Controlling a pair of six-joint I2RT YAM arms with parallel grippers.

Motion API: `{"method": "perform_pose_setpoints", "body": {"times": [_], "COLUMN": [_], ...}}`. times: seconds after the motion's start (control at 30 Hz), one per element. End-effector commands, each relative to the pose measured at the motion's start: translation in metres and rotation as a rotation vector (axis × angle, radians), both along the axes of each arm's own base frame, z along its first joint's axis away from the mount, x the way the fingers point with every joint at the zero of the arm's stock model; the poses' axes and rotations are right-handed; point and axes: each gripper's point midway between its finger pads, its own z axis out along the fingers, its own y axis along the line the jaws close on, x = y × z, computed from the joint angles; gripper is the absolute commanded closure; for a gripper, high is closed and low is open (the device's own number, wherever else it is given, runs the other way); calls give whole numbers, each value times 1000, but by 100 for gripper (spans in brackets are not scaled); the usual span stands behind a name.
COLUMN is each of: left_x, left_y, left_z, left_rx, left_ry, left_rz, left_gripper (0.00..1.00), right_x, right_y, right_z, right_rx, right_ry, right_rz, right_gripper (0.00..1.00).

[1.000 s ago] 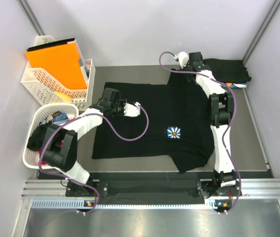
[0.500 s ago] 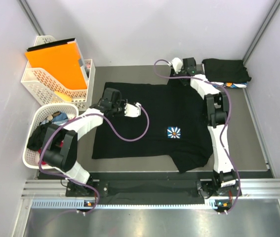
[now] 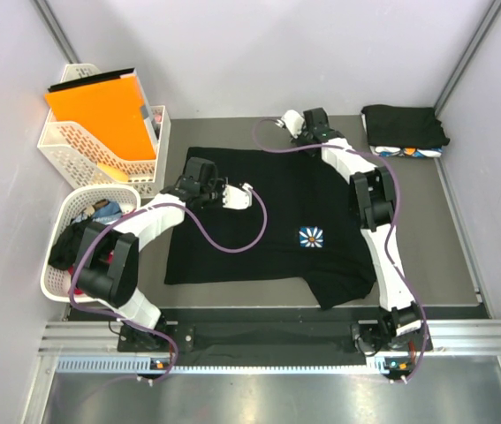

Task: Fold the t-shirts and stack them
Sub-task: Flatten out the tshirt

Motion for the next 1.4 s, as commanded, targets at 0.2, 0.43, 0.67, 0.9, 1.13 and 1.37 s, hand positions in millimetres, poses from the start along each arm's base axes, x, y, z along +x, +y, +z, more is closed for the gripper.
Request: {"method": "perform_pose_setpoints", "body": {"times": [0.2, 0.43, 0.67, 0.9, 1.13, 1.37], "left_x": [2, 0, -7, -12, -19, -26], "left_y": [-1, -2, -3, -6, -13, -19], "left_z": [19, 17, 22, 32, 35, 36], "left_rx": [-25, -31, -42, -57, -71, -76], "left_ry": [-37, -30, -24, -37, -26, -24], "left_rz": [16, 11, 3, -11, -34, -60], "left_gripper": [100, 100, 100, 100, 100, 100], "right_x": [4, 23, 25, 25, 29, 44], "right_y": [1, -25, -59, -76, -98, -99], "right_z": [7, 19, -9, -18, -18, 47], "right_rx": [-33, -74, -116, -163, -211, -198], "right_ry": [-20, -103, -44, -33, -44, -207], "right_rz": [16, -105, -167, -189, -204, -229], "right_gripper": [100, 100, 100, 100, 100, 98]}}
